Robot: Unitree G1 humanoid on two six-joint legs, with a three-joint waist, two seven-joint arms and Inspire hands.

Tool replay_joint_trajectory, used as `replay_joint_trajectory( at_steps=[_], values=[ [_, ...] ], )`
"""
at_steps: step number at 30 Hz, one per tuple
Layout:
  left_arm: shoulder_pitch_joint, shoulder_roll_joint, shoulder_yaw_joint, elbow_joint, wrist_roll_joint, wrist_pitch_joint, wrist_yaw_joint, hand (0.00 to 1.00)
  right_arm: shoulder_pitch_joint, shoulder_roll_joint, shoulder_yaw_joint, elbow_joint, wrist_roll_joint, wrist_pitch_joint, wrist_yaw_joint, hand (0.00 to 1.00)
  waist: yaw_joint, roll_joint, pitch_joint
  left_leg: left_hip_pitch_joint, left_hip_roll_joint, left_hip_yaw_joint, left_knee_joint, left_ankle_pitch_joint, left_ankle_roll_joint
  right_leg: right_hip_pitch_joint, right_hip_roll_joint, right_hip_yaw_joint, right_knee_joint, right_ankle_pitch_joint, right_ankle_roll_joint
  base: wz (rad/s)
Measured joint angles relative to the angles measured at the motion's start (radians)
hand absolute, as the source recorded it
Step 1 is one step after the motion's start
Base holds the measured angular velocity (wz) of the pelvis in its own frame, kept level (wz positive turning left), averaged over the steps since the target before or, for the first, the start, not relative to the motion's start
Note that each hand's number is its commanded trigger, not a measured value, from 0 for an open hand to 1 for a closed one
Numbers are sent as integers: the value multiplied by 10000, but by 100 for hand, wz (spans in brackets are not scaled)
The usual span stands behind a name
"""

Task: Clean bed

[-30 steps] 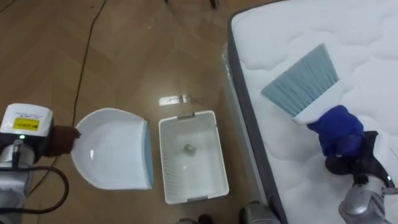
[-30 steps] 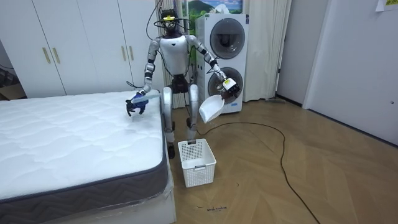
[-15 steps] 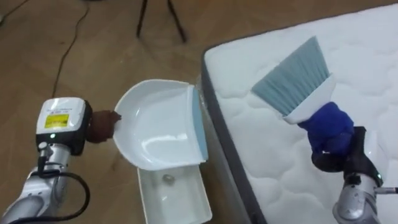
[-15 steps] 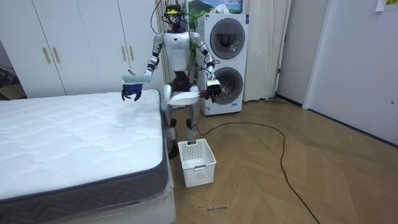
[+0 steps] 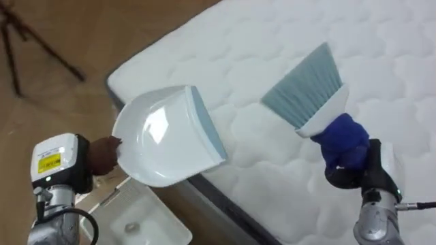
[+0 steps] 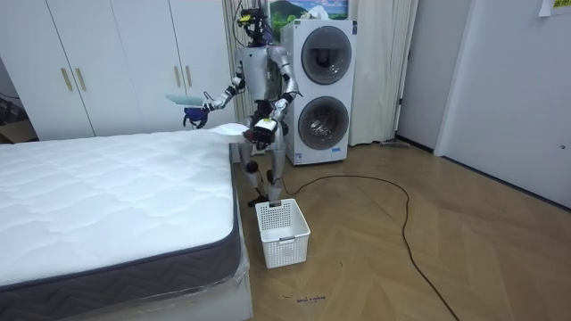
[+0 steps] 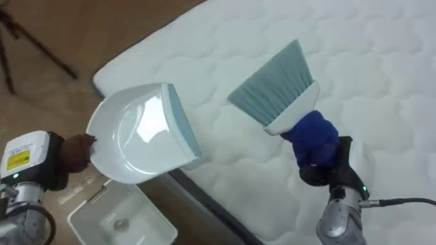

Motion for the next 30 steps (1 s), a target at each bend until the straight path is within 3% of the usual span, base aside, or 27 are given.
replay_joint_trajectory(
  at_steps=[2, 6, 9, 10, 11, 12, 13, 14, 15, 17, 19, 20, 21, 22, 23, 25, 30],
  values=[
    [49, -146, -81, 4, -434, -27, 0, 100, 267, 12, -52, -5, 112, -15, -2, 0, -382, 2, -10, 176, 233, 159, 93, 87, -125, 3, 229, 227, -135, 39, -217, -37],
    [197, -315, -135, -74, -513, -5, -2, 100, 716, 23, -517, -35, 104, -240, -7, 0, -572, 80, -86, 439, 542, 501, 253, 208, -238, -101, 478, 664, -134, 25, -392, -44],
    [348, -412, -134, -86, -689, 3, -1, 100, 718, 20, -820, -38, 103, -312, -4, 0, -475, 215, -166, 584, 582, 11, 249, 355, -434, -235, 747, 1346, -126, 139, -616, -80],
    [369, -459, -132, -86, -684, 1, 0, 100, 717, 22, -888, -39, 103, -349, -4, 0, -473, 233, -184, 655, 512, -387, 160, 434, -563, -234, 844, 1641, -132, 186, -686, -78],
    [405, -531, -111, -93, -678, -15, 0, 100, 713, 23, -930, -40, 102, -404, 6, 0, -433, 243, -193, 695, 313, -1124, -24, 549, -703, -228, 920, 1931, -129, 288, -783, -78],
    [459, -571, -79, -105, -687, -39, -1, 100, 709, 23, -953, -48, 102, -450, 27, 0, -423, 247, -195, 733, 203, -1494, -122, 598, -773, -231, 981, 2136, -131, 297, -799, -87],
    [688, -646, 58, -199, -697, -142, -8, 100, 712, 26, -1001, -86, 103, -558, 87, 0, -367, 276, -211, 794, 14, -2188, -279, 676, -907, -274, 1162, 2626, -148, 304, -797, -103],
    [976, -771, 235, -340, -703, -190, -10, 100, 710, 22, -1105, -178, 134, -565, 175, 0, -258, 318, -230, 796, -270, -3192, -471, 746, -1021, -327, 1366, 3126, -184, 338, -806, -114],
    [1086, -829, 267, -390, -725, -190, -19, 100, 711, 19, -1167, -193, 160, -564, 230, 0, -178, 334, -231, 781, -365, -3797, -557, 772, -1061, -346, 1494, 3412, -238, 385, -858, -131],
    [1614, -1106, 569, -726, -810, -194, -172, 100, 710, 12, -1220, -269, 131, -556, 471, 0, 99, 417, -268, 636, -850, -6437, -633, 825, -1134, -282, 1968, 4436, -454, 668, -1025, -137],
    [1892, -1309, 681, -810, -822, -192, -256, 100, 713, 12, -1202, -445, 140, -530, 706, 0, 258, 422, -270, 687, -1236, -7811, -898, 848, -1177, -351, 2193, 5182, -437, 784, -1078, -128],
    [2079, -1389, 688, -902, -837, -195, -353, 27, 717, 14, -1167, -491, 138, -531, 819, 0, 366, 456, -272, 818, -1399, -8280, -1136, 854, -1202, -356, 2354, 5656, -442, 834, -1060, -126],
    [2145, -1430, 688, -909, -841, -208, -380, 8, 732, 35, -1157, -485, 146, -533, 870, 0, 397, 446, -267, 964, -1413, -8367, -1200, 834, -1235, -341, 2435, 5899, -446, 846, -1044, -119],
    [2263, -1531, 693, -903, -880, -218, -430, 0, 776, 69, -1137, -465, 157, -534, 928, 0, 446, 435, -246, 1268, -1443, -8472, -1387, 796, -1300, -331, 2537, 6190, -455, 861, -1019, -91],
    [2306, -1625, 691, -855, -1195, -282, -461, 0, 826, 105, -1136, -371, 168, -561, 936, 0, 408, 453, -236, 1470, -1422, -8421, -1523, 703, -1446, -314, 2597, 6286, -461, 877, -1002, -74],
    [2385, -1702, 689, -566, -1824, -621, -477, 0, 1086, 199, -1170, -237, 185, -562, 1002, 0, 331, 409, -231, 1679, -1427, -8352, -1723, 654, -1518, -249, 2629, 6350, -511, 869, -985, -38],
    [2538, -1894, 676, 505, -3323, -697, -893, 0, 1788, 630, -1090, 1071, 180, -604, 1538, 0, 299, 360, -203, 2103, -1444, -8129, -2145, 634, -1520, 73, 2624, 6344, -829, 842, -898, -7]
  ],
)
